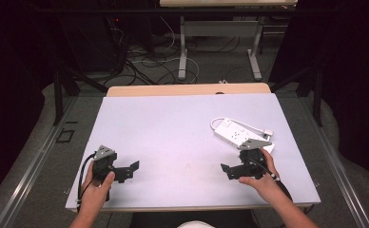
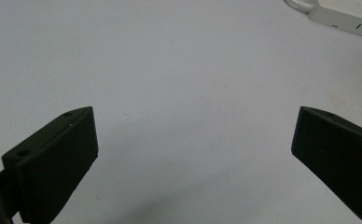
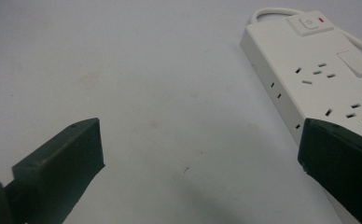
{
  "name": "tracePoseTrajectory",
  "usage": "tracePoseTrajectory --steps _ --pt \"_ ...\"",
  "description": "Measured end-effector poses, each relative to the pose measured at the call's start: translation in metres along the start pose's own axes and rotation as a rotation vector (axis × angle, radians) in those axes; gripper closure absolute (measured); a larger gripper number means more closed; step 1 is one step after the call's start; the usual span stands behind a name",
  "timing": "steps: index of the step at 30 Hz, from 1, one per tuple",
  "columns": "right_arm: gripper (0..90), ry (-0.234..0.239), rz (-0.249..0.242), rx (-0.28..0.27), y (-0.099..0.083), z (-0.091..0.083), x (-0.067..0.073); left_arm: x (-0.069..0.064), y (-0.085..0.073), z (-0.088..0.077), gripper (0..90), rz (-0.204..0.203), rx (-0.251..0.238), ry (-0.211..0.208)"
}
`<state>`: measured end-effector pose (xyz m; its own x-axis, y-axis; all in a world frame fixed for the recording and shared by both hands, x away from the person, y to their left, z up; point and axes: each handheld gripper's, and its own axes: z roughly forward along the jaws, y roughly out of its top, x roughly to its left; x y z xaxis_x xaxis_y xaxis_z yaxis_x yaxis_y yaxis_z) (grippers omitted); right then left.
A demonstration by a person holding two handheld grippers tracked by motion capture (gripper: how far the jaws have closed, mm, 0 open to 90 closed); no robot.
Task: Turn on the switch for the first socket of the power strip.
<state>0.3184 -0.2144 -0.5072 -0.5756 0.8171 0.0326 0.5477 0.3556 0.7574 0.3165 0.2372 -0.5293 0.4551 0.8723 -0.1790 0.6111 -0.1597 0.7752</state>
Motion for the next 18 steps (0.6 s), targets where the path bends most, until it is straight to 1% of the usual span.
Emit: tracePoseTrajectory --steps 2,3,4,5,7,8,9,10,11,12,13,14,15,16,17,18 --pt "0.0 0.008 0.004 -0.001 -0.003 0.002 0.002 -0.001 -0.001 0.002 0.4 -0.003 -0.019 0.011" --pt "0.0 0.010 0.006 -0.001 -0.004 0.003 0.003 -0.001 -0.001 0.002 0.4 -0.003 -0.017 0.011" --pt "0.0 0.012 0.004 -0.002 -0.005 0.004 0.004 -0.001 0.000 0.001 0.4 -0.002 -0.002 0.000" --pt "0.0 0.013 0.001 0.001 -0.007 0.006 0.005 -0.001 0.000 0.000 0.4 0.001 0.004 -0.002" --pt "0.0 0.013 0.003 0.016 -0.008 0.007 0.007 -0.001 0.000 0.001 0.4 0.000 0.005 -0.002" --pt "0.0 0.015 0.004 0.012 -0.009 0.009 0.008 -0.001 0.000 0.001 0.4 -0.002 0.004 -0.003" --pt "0.0 0.016 -0.007 0.012 -0.010 0.010 0.008 -0.001 -0.001 0.001 0.4 -0.003 -0.002 0.000" --pt "0.0 0.014 -0.002 0.020 -0.011 0.011 0.009 -0.001 -0.001 0.002 0.4 -0.004 -0.008 0.002" --pt "0.0 0.015 -0.008 0.026 -0.011 0.012 0.010 -0.001 0.000 0.001 0.4 -0.001 0.006 -0.004" --pt "0.0 0.021 -0.007 0.031 -0.012 0.013 0.011 -0.001 0.000 0.001 0.4 -0.002 0.004 -0.004" --pt "0.0 0.019 -0.011 0.026 -0.013 0.015 0.011 -0.001 0.000 0.001 0.4 -0.002 0.004 -0.003" --pt "0.0 0.024 -0.006 0.034 -0.014 0.015 0.012 0.000 0.000 0.001 0.4 -0.001 0.004 -0.003" --pt "0.0 0.025 -0.014 0.033 -0.014 0.016 0.012 0.000 0.000 0.001 0.4 -0.001 0.004 -0.003" --pt "0.0 0.026 -0.007 0.026 -0.015 0.018 0.012 0.000 0.000 0.001 0.4 -0.002 0.002 -0.002" --pt "0.0 0.031 -0.010 0.051 -0.016 0.017 0.013 0.000 0.000 0.001 0.4 -0.002 0.003 -0.002" --pt "0.0 0.027 -0.008 0.024 -0.017 0.019 0.013 0.000 0.000 0.001 0.4 -0.001 0.003 -0.002"
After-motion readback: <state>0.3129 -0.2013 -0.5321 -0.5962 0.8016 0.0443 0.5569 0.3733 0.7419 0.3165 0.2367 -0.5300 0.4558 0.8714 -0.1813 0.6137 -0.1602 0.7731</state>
